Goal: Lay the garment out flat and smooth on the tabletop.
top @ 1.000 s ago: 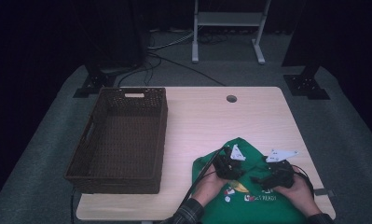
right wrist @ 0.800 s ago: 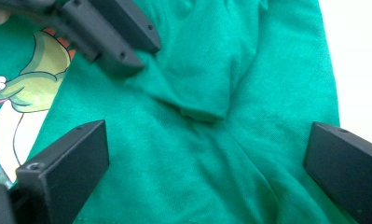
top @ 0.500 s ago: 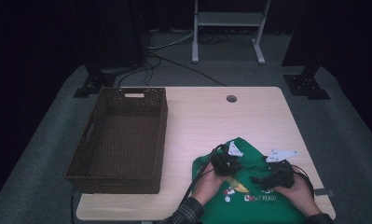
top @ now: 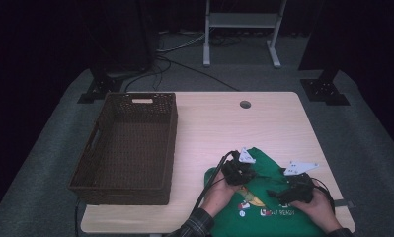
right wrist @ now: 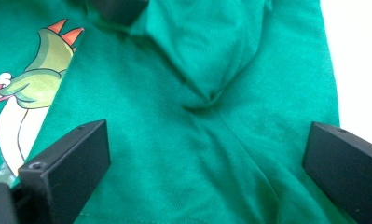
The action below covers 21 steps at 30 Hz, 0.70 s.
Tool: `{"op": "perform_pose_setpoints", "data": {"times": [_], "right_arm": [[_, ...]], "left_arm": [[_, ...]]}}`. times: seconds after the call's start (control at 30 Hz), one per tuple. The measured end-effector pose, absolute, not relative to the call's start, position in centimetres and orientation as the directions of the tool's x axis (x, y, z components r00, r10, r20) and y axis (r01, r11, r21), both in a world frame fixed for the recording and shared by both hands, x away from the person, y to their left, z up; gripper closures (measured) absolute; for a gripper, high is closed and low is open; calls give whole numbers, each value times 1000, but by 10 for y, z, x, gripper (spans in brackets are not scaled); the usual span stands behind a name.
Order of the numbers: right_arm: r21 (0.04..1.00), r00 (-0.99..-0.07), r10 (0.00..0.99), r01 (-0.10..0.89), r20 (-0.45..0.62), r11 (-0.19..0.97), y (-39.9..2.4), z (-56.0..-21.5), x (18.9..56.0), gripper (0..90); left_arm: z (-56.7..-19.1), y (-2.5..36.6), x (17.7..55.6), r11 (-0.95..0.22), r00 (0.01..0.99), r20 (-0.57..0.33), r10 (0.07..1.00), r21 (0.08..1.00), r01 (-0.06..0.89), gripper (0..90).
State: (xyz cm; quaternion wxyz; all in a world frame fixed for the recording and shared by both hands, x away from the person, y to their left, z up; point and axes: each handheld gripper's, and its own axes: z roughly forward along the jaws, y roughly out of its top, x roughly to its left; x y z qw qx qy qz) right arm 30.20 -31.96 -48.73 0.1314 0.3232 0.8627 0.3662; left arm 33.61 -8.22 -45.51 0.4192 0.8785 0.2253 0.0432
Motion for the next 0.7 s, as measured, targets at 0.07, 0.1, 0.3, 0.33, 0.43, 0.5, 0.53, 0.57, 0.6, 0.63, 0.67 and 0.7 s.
{"op": "perform_pose_setpoints", "data": {"times": [0.07, 0.1, 0.3, 0.33, 0.43, 0.5, 0.53, 0.57, 0.6, 0.63, 0.67, 0.7], "right_arm": [[716, -759, 650, 460, 10, 526, -321, -487, 299, 0], [716, -761, 648, 458, 9, 527, -322, -487, 298, 1], [715, -766, 642, 454, 9, 531, -324, -487, 295, 1], [716, -768, 641, 452, 8, 533, -324, -487, 295, 1], [716, -771, 637, 449, 8, 535, -326, -487, 293, 0], [715, -773, 635, 449, 10, 536, -326, -487, 292, 0], [715, -773, 634, 449, 10, 536, -327, -487, 292, 0], [715, -773, 634, 448, 9, 536, -327, -487, 292, 0], [715, -773, 634, 448, 9, 536, -327, -487, 291, 0], [715, -773, 635, 449, 9, 536, -328, -487, 291, 0], [715, -772, 635, 450, 10, 536, -328, -487, 290, 0], [714, -772, 636, 451, 11, 535, -328, -487, 290, 0]], "left_arm": [[-453, -81, 336, -538, 891, -109, 441, 762, 360, 842], [-452, -81, 336, -538, 891, -109, 441, 763, 359, 842], [-449, -79, 336, -533, 890, -109, 442, 766, 358, 842], [-449, -79, 336, -531, 890, -110, 443, 767, 359, 842], [-448, -78, 336, -524, 889, -115, 444, 771, 361, 841], [-446, -77, 336, -524, 889, -116, 444, 771, 362, 841], [-446, -77, 336, -524, 888, -116, 444, 771, 362, 841], [-444, -76, 337, -525, 889, -117, 443, 770, 363, 841], [-443, -75, 338, -529, 890, -115, 441, 768, 361, 841], [-442, -75, 339, -530, 891, -113, 440, 768, 360, 841], [-441, -74, 340, -527, 890, -114, 441, 770, 360, 841], [-441, -73, 341, -526, 891, -114, 439, 771, 358, 841]]}}
